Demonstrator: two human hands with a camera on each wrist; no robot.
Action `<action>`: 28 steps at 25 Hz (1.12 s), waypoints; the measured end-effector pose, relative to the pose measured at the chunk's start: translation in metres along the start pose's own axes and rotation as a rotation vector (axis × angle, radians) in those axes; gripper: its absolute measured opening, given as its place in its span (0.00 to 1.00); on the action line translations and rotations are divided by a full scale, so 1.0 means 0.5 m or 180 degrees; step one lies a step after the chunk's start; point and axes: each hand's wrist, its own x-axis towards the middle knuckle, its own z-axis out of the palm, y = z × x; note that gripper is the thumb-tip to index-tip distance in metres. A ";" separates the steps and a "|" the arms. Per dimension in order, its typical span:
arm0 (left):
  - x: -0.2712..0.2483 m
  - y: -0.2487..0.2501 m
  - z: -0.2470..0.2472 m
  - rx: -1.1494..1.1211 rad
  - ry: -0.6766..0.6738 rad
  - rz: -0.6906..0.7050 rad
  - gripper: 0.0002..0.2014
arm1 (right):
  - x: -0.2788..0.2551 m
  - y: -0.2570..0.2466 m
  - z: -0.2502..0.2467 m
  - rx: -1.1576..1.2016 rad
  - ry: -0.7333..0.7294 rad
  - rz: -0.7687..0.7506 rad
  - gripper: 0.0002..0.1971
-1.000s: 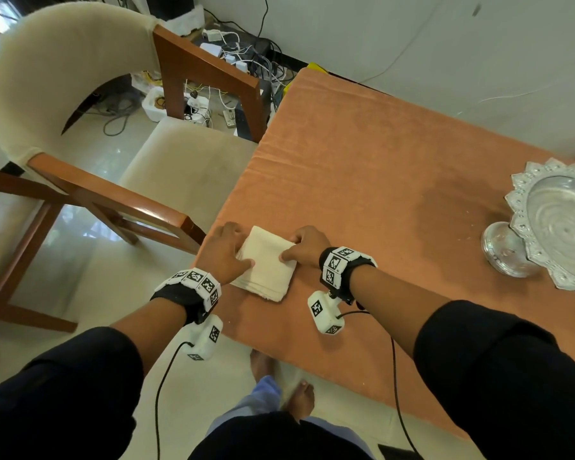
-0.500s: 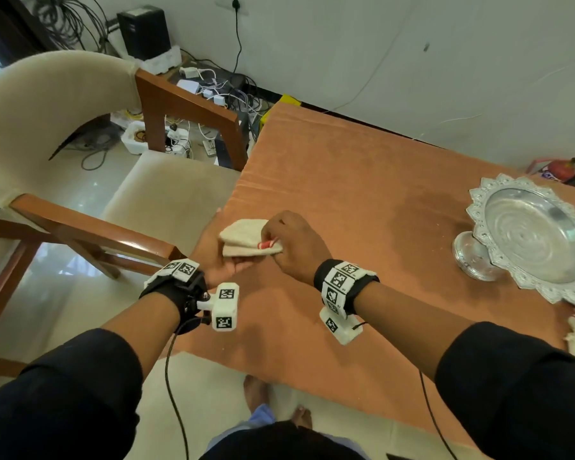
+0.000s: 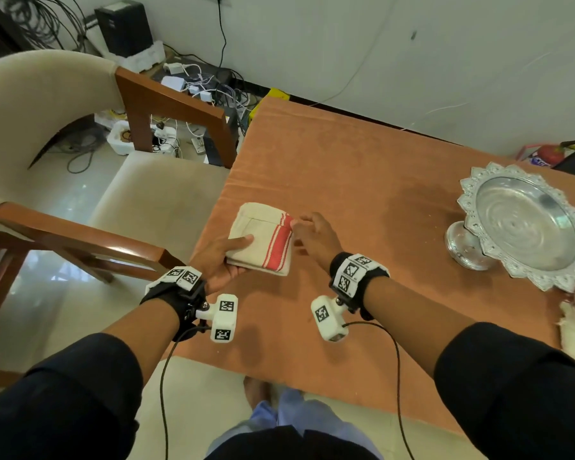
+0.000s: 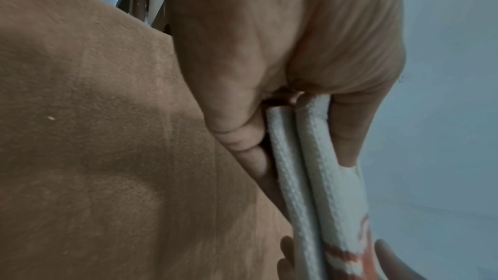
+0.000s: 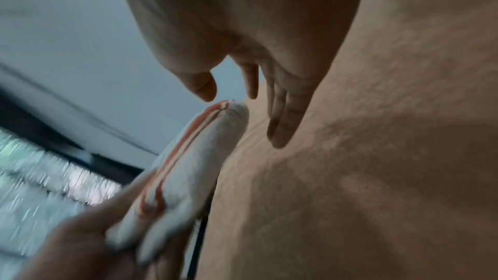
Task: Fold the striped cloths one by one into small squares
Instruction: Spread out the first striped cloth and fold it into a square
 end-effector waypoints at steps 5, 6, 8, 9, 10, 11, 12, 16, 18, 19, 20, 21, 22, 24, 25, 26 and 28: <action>0.007 -0.003 0.035 0.0252 -0.0150 -0.0179 0.21 | 0.048 -0.012 -0.046 0.0912 -0.0996 0.0775 0.15; 0.010 -0.002 0.037 0.0389 -0.0122 -0.0236 0.22 | 0.056 -0.010 -0.056 0.0811 -0.1094 0.0712 0.15; 0.023 0.001 0.046 0.0665 0.0016 -0.0329 0.24 | 0.073 -0.001 -0.078 0.0673 -0.1269 0.0649 0.14; 0.030 0.002 0.050 0.0778 0.0113 -0.0356 0.25 | 0.080 0.003 -0.085 0.0640 -0.1352 0.0663 0.14; 0.038 0.003 0.058 0.0842 0.0237 -0.0335 0.24 | 0.088 0.007 -0.094 0.0638 -0.1422 0.0672 0.15; 0.046 0.002 0.064 0.0835 0.0372 -0.0267 0.23 | 0.094 0.011 -0.099 0.0671 -0.1445 0.0667 0.15; 0.054 0.001 0.071 0.0740 0.0512 -0.0153 0.21 | 0.100 0.014 -0.105 0.0739 -0.1420 0.0656 0.13; 0.088 0.001 0.088 0.0191 0.0703 0.0131 0.24 | 0.131 0.012 -0.131 0.1175 -0.1070 0.0670 0.17; 0.107 0.012 0.106 0.0406 0.0616 0.0052 0.24 | 0.154 0.006 -0.140 0.1306 -0.0881 0.0653 0.22; 0.118 0.017 0.114 0.0603 0.0585 0.0045 0.23 | 0.161 0.005 -0.142 0.1378 -0.0798 0.0633 0.21; 0.134 0.030 0.126 0.0802 0.0566 0.0094 0.22 | 0.175 -0.002 -0.146 0.1446 -0.0713 0.0594 0.19; 0.152 0.042 0.135 0.0972 0.0580 0.0183 0.21 | 0.186 -0.008 -0.147 0.1514 -0.0624 0.0561 0.15; 0.175 0.058 0.144 0.1139 0.0648 0.0314 0.23 | 0.201 -0.015 -0.148 0.1561 -0.0523 0.0543 0.12; 0.220 0.096 0.159 0.1512 0.0906 0.0667 0.32 | 0.232 -0.032 -0.147 0.1570 -0.0306 0.0528 0.10; 0.246 0.117 0.160 0.1752 0.1041 0.0849 0.38 | 0.255 -0.041 -0.145 0.1540 -0.0191 0.0527 0.10; 0.266 0.134 0.163 0.2005 0.1135 0.1013 0.41 | 0.274 -0.050 -0.143 0.1506 -0.0096 0.0506 0.10; 0.313 0.173 0.161 0.2473 0.1184 0.1320 0.41 | 0.325 -0.066 -0.137 0.1403 0.0083 0.0439 0.09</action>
